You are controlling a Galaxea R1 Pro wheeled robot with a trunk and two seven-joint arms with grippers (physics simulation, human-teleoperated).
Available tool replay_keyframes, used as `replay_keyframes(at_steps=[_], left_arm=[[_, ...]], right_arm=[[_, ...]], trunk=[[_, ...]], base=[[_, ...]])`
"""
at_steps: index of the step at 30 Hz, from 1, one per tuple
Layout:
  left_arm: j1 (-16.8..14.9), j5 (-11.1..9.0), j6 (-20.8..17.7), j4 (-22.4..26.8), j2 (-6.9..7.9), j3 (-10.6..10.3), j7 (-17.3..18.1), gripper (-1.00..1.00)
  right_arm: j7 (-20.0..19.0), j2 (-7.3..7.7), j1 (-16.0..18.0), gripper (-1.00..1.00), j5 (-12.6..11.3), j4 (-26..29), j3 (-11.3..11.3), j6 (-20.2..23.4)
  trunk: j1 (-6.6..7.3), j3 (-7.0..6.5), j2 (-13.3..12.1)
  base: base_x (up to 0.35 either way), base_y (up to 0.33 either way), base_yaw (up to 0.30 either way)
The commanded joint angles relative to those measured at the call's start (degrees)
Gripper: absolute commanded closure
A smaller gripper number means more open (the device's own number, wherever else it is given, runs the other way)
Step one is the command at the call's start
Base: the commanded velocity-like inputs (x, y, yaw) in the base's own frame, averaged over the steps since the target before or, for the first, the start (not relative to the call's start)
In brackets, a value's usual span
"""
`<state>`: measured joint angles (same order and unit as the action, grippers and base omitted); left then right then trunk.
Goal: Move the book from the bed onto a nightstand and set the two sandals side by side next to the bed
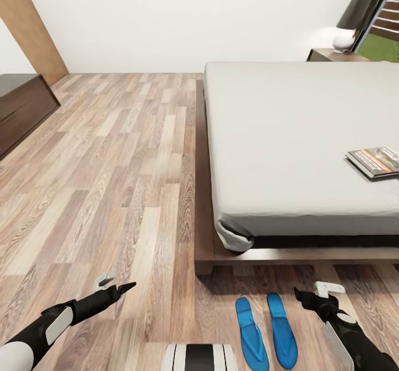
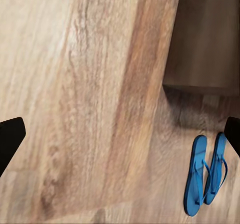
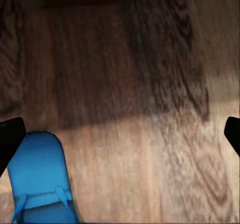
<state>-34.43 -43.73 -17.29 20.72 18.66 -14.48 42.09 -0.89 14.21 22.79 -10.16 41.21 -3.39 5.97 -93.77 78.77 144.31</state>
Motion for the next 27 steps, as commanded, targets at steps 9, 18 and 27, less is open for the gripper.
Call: replay_keyframes(at_steps=[9, 18, 27], left_arm=[[0.15, -0.3, -0.19, -0.77, -1.36, -0.33, -0.05, -1.0], [0.38, -0.06, 10.71, -11.83, -2.96, -0.53, -0.08, -1.0], [0.42, 0.02, 15.09, -17.0, -4.11, -0.63, -0.08, -1.0]], right_arm=[[-16.91, 6.35, -0.19, -1.0, -10.99, -11.48, -0.12, 0.27], [-36.39, 9.05, -0.21, -1.0, -19.31, -26.74, -0.17, 0.27], [-37.21, 9.17, -0.21, -1.0, -19.79, -28.22, -0.13, -0.24]], trunk=[[0.24, -1.96, -0.11], [0.47, -3.96, -0.23], [0.7, -5.95, -0.35]], base=[[0.0, 0.0, 0.0], [0.0, 0.0, 0.0], [0.0, 0.0, 0.0]])
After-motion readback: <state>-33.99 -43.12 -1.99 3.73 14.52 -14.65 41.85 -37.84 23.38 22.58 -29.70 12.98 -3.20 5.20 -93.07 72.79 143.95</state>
